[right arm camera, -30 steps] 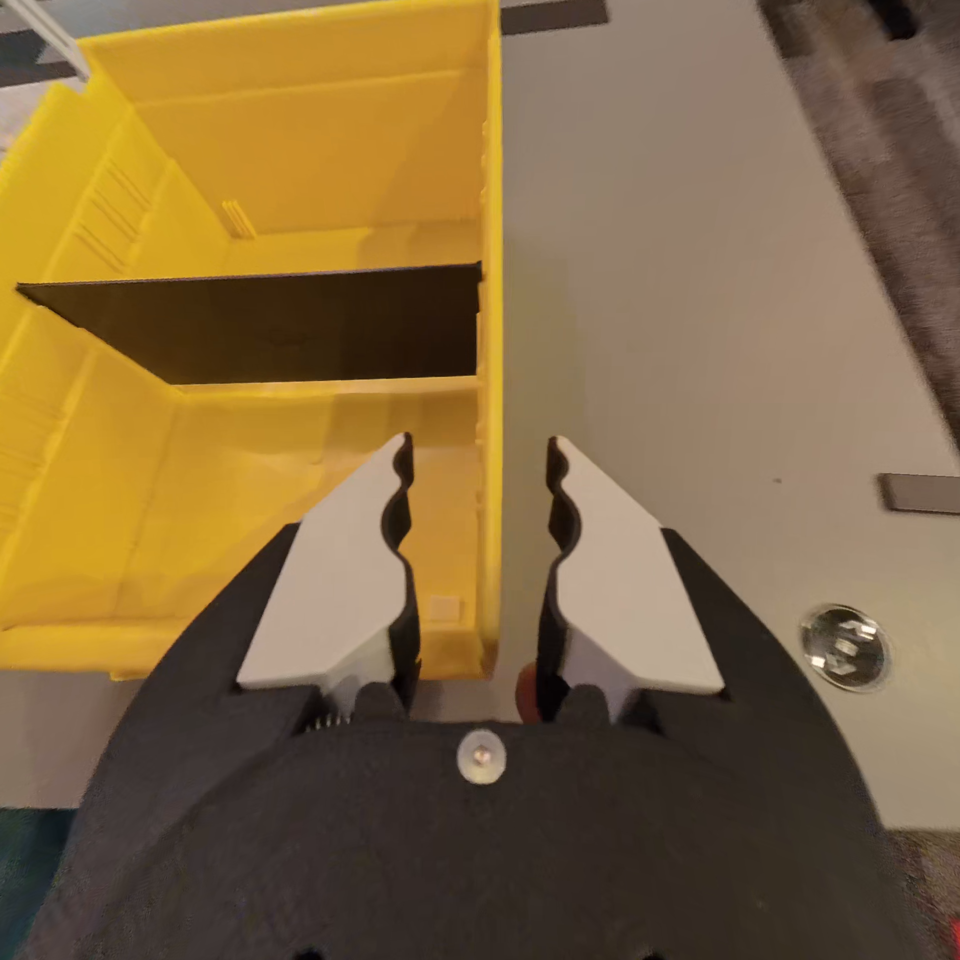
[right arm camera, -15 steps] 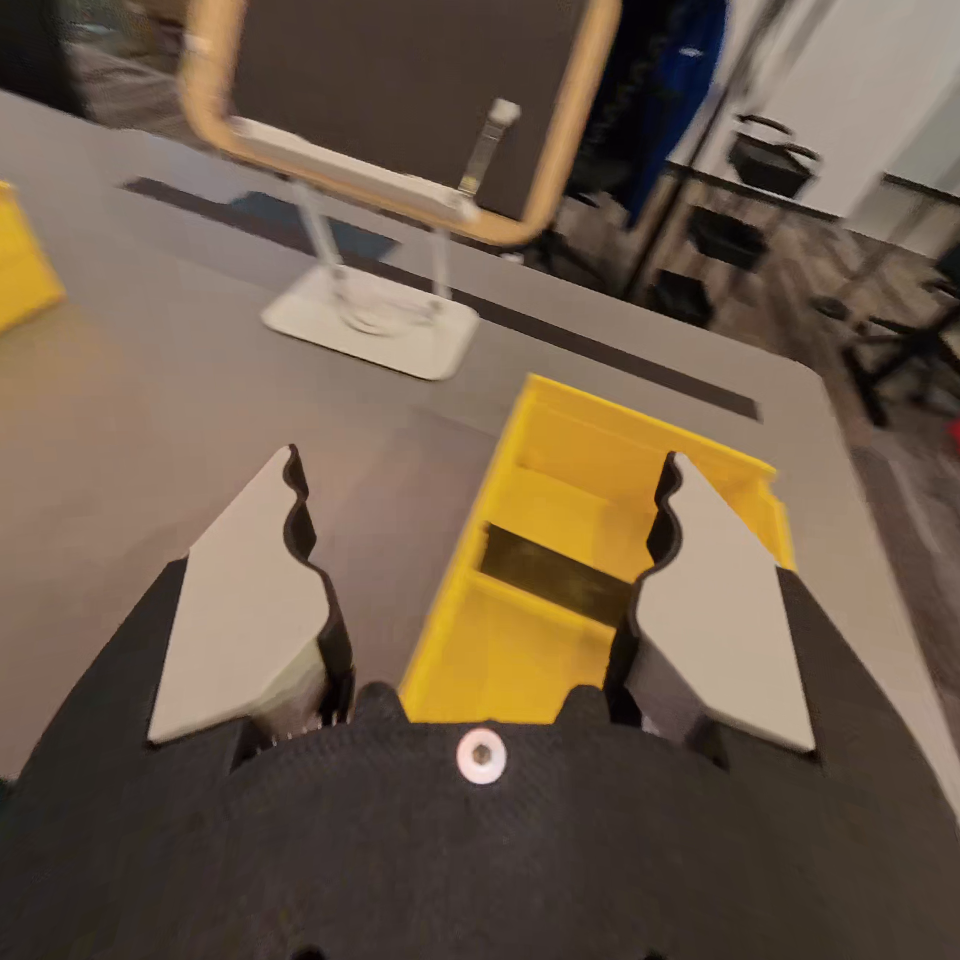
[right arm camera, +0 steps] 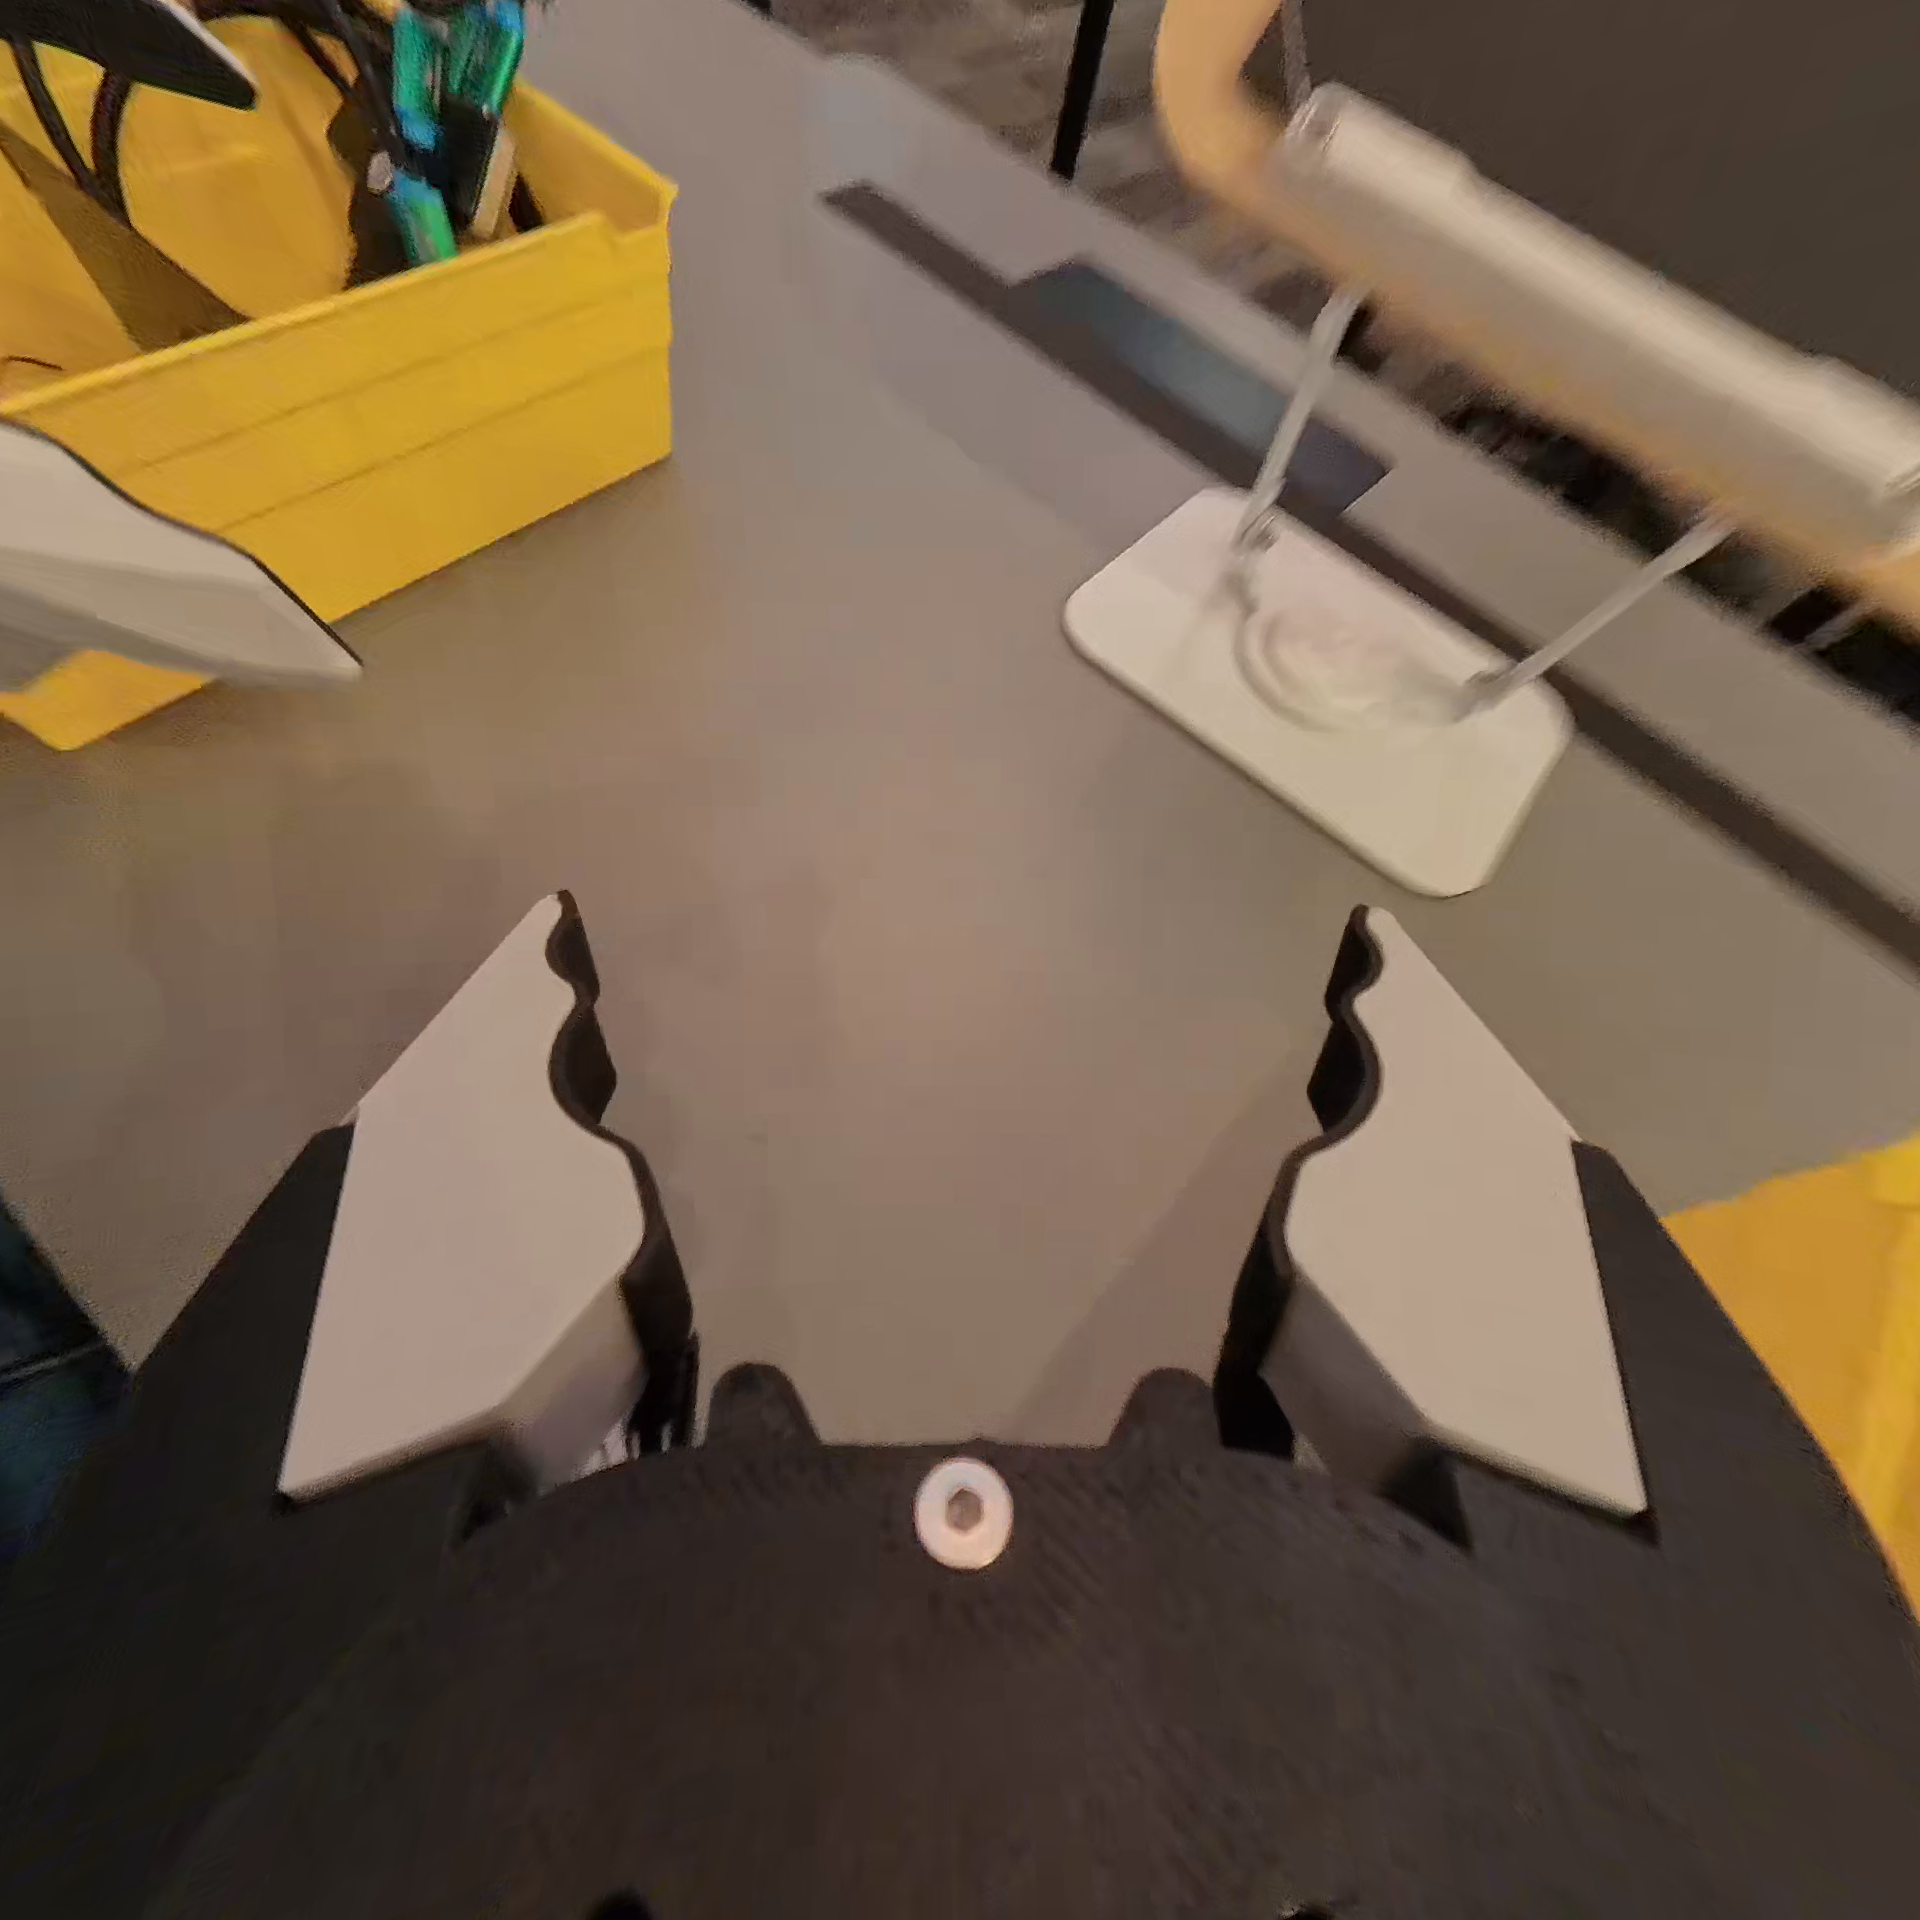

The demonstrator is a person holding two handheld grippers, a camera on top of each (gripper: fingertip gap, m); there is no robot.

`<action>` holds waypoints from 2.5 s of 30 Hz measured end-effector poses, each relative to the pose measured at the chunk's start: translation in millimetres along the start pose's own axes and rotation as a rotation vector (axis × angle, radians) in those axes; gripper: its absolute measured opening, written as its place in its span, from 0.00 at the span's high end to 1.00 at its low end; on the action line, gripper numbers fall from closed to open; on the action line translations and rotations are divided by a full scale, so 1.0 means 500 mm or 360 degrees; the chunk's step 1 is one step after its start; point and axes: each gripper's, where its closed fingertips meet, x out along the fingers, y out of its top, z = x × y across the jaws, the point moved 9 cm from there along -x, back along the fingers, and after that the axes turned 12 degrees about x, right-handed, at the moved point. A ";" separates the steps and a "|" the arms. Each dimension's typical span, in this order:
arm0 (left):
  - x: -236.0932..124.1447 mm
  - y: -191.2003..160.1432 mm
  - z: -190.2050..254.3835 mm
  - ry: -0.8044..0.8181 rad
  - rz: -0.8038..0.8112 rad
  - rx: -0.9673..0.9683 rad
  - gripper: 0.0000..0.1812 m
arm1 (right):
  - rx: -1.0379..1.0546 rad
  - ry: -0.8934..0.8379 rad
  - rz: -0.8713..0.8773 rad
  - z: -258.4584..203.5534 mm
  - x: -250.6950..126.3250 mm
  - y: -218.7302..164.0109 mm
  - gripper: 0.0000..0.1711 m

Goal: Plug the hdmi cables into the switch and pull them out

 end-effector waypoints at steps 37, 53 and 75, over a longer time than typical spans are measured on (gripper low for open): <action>0.025 -0.024 0.051 -0.0509 0.0159 -0.0096 0.49 | 0.0273 0.0230 -0.0241 0.013 0.167 -0.109 0.32; 0.107 -0.240 -0.392 -0.0109 -0.0036 -0.1145 0.69 | 0.0205 0.0316 -0.0166 -0.024 0.149 -0.089 0.33; -0.010 -0.134 -0.442 -0.0099 0.0468 -0.0889 0.96 | 0.0223 0.0420 -0.0090 -0.026 0.131 -0.080 0.40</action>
